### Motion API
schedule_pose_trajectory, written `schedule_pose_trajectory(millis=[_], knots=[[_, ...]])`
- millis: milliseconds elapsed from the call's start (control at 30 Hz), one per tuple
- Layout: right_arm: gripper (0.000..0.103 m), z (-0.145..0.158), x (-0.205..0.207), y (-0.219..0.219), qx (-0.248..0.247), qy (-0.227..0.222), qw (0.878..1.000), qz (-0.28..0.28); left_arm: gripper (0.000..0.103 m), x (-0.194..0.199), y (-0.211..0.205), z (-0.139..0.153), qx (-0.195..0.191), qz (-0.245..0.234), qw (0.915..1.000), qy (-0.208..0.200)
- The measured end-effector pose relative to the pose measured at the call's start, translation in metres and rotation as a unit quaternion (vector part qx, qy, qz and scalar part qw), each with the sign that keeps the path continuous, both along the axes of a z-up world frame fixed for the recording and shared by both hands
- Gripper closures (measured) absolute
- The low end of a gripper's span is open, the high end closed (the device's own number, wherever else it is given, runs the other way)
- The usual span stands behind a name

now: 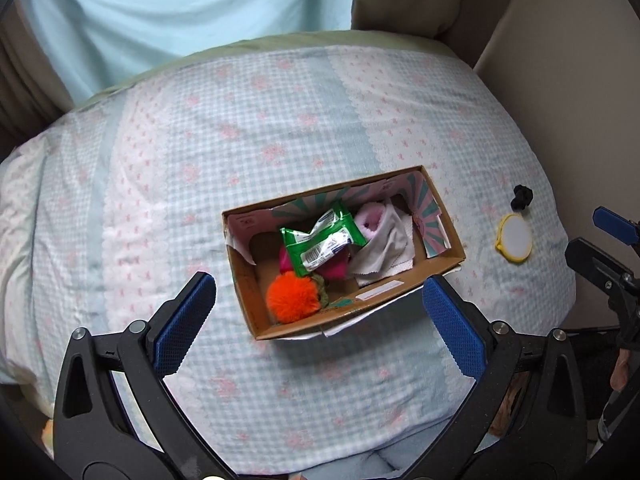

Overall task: Organize soft objects
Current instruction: 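Lift both tools from the box toward the mirror and black scrunchie, then grasp the yellow-rimmed mirror with the left tool while the right tool grasps the black scrunchie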

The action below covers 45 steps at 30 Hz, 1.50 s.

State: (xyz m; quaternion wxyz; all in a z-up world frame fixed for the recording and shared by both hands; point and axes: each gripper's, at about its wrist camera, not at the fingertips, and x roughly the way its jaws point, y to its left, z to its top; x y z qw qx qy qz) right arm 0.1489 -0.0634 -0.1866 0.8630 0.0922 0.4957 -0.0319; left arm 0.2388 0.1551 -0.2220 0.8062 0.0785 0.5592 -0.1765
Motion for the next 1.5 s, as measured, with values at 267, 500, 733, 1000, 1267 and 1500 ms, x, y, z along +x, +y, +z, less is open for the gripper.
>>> schedule_pose_trajectory(millis=[267,500,733,1000,1267,1500], knots=[[0.000,0.020,-0.042,-0.040,-0.023,-0.016,0.998,-0.053,0.000,-0.046,-0.033,0.024,-0.004,-0.015,0.9981,-0.060],[0.000,0.031,-0.066,-0.126,-0.024,-0.029,0.996,-0.081,0.000,-0.076,-0.093,0.045,-0.012,-0.050,0.9937,-0.099],[0.000,0.029,-0.063,-0.233,-0.022,-0.044,0.997,-0.058,0.000,-0.099,-0.178,0.043,-0.043,-0.065,0.9909,-0.109],[0.000,-0.014,-0.041,-0.323,-0.007,-0.031,0.999,-0.022,0.000,-0.124,-0.293,0.004,-0.028,-0.107,0.9898,-0.091],[0.000,-0.088,-0.014,-0.360,0.000,-0.011,1.000,0.022,0.000,-0.129,-0.377,-0.048,-0.008,-0.189,0.9785,-0.083],[0.000,-0.173,0.005,-0.375,-0.022,-0.004,0.998,0.064,0.000,-0.116,-0.434,-0.157,-0.005,-0.263,0.9624,-0.068]])
